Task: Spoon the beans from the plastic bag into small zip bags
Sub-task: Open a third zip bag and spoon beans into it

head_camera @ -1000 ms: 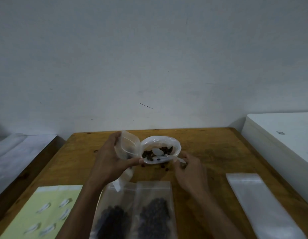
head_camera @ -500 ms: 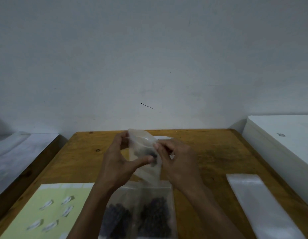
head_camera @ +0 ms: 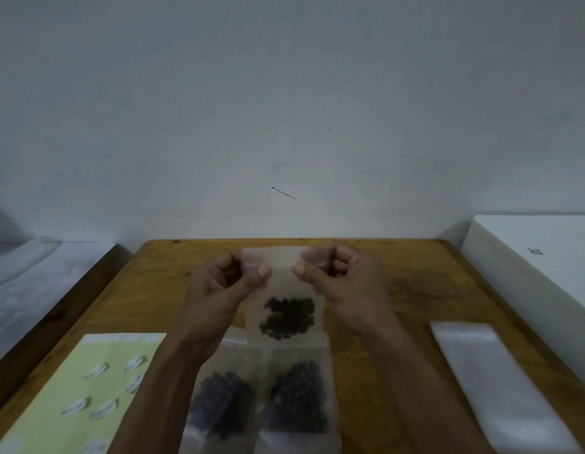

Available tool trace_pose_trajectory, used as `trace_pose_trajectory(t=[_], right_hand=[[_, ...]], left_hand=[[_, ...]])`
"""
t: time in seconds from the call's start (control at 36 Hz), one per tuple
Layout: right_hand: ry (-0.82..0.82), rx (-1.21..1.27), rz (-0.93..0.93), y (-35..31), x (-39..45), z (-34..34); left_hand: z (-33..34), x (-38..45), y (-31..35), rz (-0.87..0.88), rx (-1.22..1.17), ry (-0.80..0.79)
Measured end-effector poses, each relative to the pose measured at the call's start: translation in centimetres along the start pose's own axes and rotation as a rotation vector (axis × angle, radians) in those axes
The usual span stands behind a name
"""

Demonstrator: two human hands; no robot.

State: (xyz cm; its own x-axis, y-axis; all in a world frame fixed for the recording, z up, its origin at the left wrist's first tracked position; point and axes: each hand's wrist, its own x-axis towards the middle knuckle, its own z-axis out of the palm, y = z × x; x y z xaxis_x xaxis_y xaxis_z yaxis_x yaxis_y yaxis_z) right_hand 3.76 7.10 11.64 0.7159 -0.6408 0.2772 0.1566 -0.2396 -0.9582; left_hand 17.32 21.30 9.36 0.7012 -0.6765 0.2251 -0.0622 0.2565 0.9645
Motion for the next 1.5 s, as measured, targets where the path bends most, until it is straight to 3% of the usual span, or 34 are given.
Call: trace_pose_trajectory(t=[0.19,0.47,0.72,0.92,1.03,1.22,1.31,1.5], right_hand=[[-0.06,0.177,0.121,0.7,-0.5,1.5],[-0.007,0.194,0.166,1.4,-1.4,2.7],[-0.137,0.275,0.266,0.8,-1.3,1.7],[-0.07,0.353,0.387,2.7,-2.5,4.3],[-0.089,0.166,0.424,4.8,-3.0,5.6],[-0.128,-0.584,0.27,6.9,-3.3,7.8],[-0.164,-0.813,0.249,7.1,-3.7,8.4],[-0.17,-0.973,0.141,7.2,-3.8,8.8]], left_hand=[[0.8,-0.8,0.2,-0.022,0.022,-0.001],[0.6,-1.8,-0.4,-0.043,0.038,0.048],[-2.0,-2.5,0.5,-0.134,0.018,0.151],[-3.8,-3.6,-0.2,-0.196,0.105,0.22],[-5.6,-4.2,-1.4,-0.292,0.256,0.21],[-7.2,-4.0,-4.8,-0.305,0.87,0.264],[-7.0,-4.0,-5.5,-0.248,0.99,0.284],[-6.6,-3.6,-6.1,-0.201,1.135,0.306]])
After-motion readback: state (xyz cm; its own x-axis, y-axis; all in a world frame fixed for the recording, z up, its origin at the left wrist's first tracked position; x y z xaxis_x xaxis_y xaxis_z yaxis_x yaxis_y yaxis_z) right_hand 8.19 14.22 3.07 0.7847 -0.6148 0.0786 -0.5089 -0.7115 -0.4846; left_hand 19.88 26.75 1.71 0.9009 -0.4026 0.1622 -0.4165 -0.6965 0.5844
